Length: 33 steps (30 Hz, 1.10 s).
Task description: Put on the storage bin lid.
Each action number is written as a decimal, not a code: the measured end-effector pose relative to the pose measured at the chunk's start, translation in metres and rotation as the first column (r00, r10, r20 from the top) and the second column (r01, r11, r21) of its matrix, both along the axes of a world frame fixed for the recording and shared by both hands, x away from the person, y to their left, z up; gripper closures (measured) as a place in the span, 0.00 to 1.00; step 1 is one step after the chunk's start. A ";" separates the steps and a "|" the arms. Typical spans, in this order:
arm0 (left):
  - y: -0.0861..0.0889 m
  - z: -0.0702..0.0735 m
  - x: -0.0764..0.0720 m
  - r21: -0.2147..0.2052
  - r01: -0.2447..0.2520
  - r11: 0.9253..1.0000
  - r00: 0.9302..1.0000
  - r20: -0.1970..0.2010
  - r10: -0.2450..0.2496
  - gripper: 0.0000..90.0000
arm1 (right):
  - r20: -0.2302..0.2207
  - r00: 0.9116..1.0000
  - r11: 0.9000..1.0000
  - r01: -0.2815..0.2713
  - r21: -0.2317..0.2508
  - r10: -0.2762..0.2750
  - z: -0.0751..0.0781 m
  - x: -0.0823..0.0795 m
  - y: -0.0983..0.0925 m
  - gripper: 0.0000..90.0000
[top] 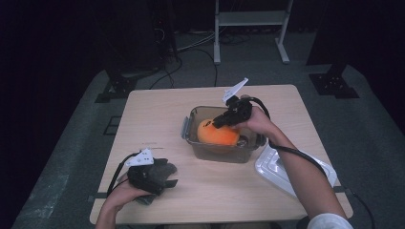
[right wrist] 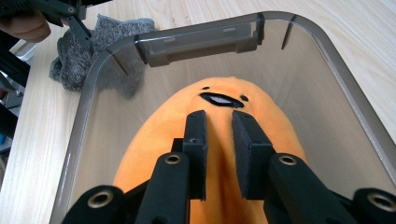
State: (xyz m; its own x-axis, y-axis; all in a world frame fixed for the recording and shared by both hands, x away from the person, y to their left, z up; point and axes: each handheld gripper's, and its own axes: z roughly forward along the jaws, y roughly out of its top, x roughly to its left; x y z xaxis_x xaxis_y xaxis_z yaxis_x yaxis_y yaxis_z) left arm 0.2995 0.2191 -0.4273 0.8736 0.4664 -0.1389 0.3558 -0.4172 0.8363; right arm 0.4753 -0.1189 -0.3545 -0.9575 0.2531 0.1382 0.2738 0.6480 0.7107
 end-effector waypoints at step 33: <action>-0.003 0.003 -0.001 0.005 0.006 1.000 1.000 0.012 -0.006 0.09 | 0.021 0.999 0.996 0.031 0.084 -0.033 0.027 -0.027 -0.043 0.74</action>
State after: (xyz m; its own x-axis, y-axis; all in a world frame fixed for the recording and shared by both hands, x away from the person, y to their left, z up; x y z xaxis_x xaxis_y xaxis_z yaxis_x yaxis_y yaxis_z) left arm 0.2989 0.2160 -0.4248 0.8780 0.4617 -0.1265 0.3435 -0.4234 0.8383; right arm 0.4483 -0.1619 -0.3275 -0.9522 0.2725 0.1384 0.2769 0.5772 0.7682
